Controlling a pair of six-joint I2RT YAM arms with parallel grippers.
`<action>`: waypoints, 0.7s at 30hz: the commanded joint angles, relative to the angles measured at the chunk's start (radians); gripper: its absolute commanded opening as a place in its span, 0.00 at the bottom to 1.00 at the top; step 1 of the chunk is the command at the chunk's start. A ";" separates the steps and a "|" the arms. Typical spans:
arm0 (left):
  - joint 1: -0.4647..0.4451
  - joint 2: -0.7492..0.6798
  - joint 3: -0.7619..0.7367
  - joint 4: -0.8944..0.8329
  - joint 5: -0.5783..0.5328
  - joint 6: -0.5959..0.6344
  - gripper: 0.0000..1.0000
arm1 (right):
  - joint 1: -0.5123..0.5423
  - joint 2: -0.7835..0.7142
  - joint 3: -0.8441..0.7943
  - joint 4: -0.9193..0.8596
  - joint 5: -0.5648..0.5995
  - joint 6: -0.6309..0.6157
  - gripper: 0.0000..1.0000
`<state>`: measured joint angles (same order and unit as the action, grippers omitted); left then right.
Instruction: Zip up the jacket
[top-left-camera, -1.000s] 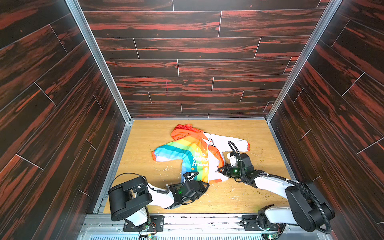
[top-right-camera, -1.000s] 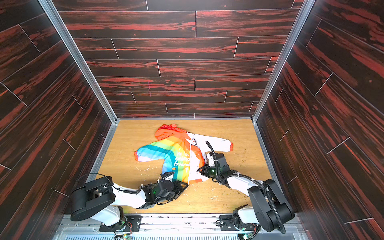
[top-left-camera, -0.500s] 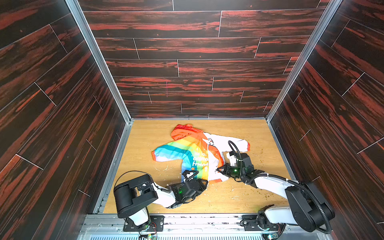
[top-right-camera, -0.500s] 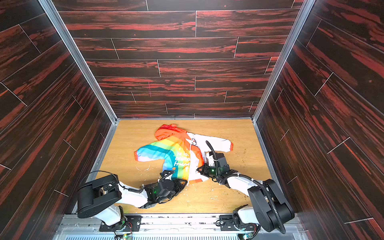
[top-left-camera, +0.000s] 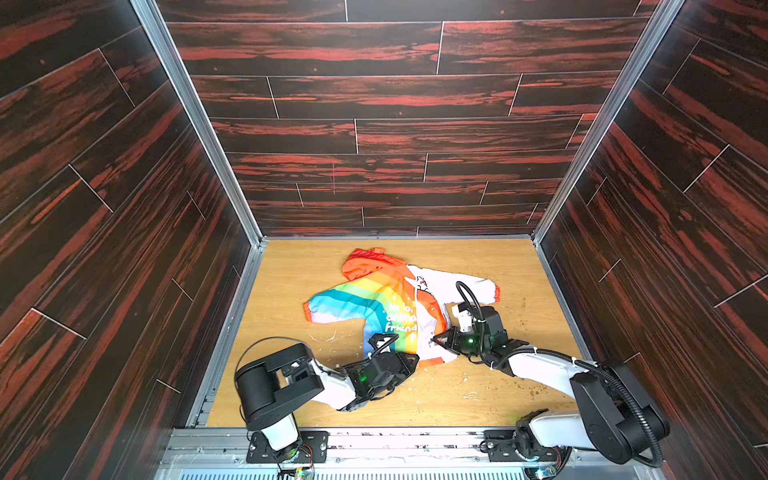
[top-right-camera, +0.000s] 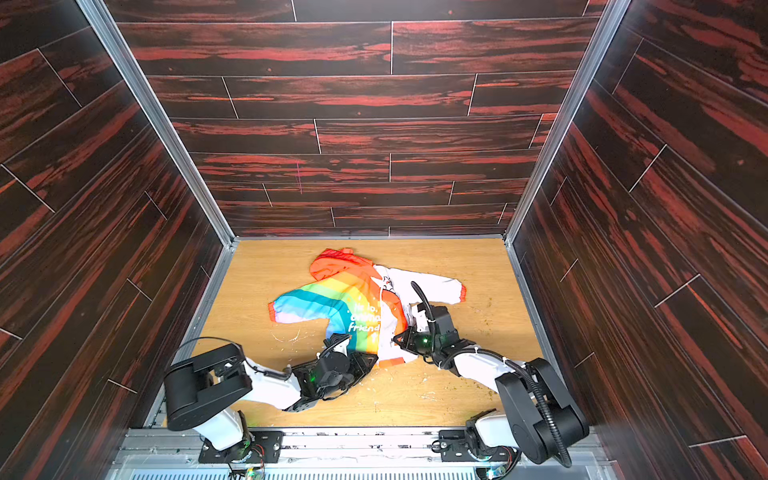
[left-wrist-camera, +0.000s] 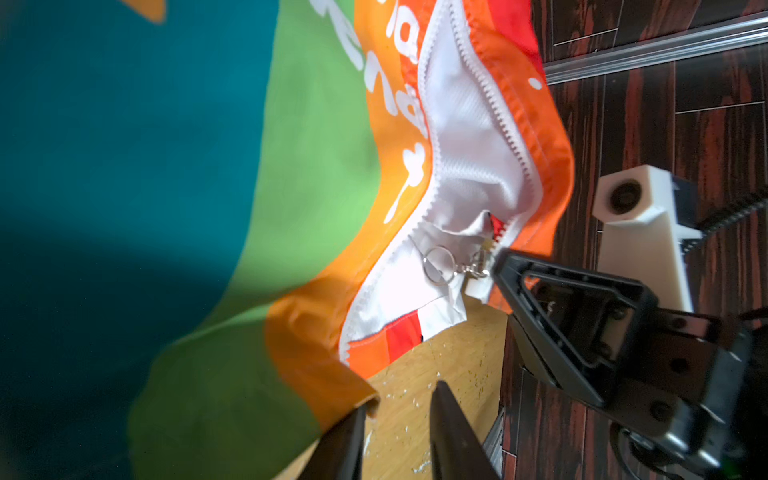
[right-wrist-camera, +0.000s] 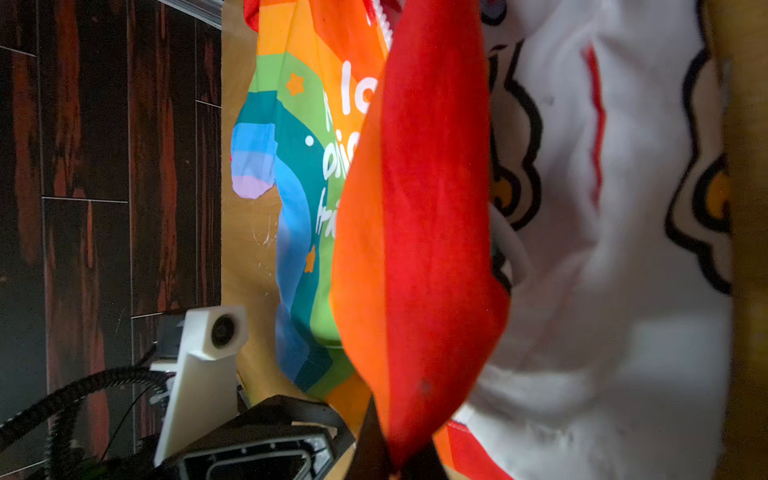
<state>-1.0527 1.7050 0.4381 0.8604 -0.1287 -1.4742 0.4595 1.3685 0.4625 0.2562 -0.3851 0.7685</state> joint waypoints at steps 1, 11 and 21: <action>0.004 0.039 0.011 0.069 0.029 -0.034 0.33 | 0.005 -0.006 0.001 0.015 -0.008 0.011 0.00; -0.001 0.087 -0.016 0.113 0.019 -0.083 0.35 | 0.007 -0.010 -0.007 0.021 -0.006 0.013 0.00; 0.007 0.117 -0.011 0.143 0.016 -0.069 0.23 | 0.006 -0.007 0.003 0.014 -0.008 0.011 0.00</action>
<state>-1.0519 1.8046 0.4294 0.9688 -0.1047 -1.5391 0.4606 1.3685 0.4625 0.2626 -0.3851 0.7704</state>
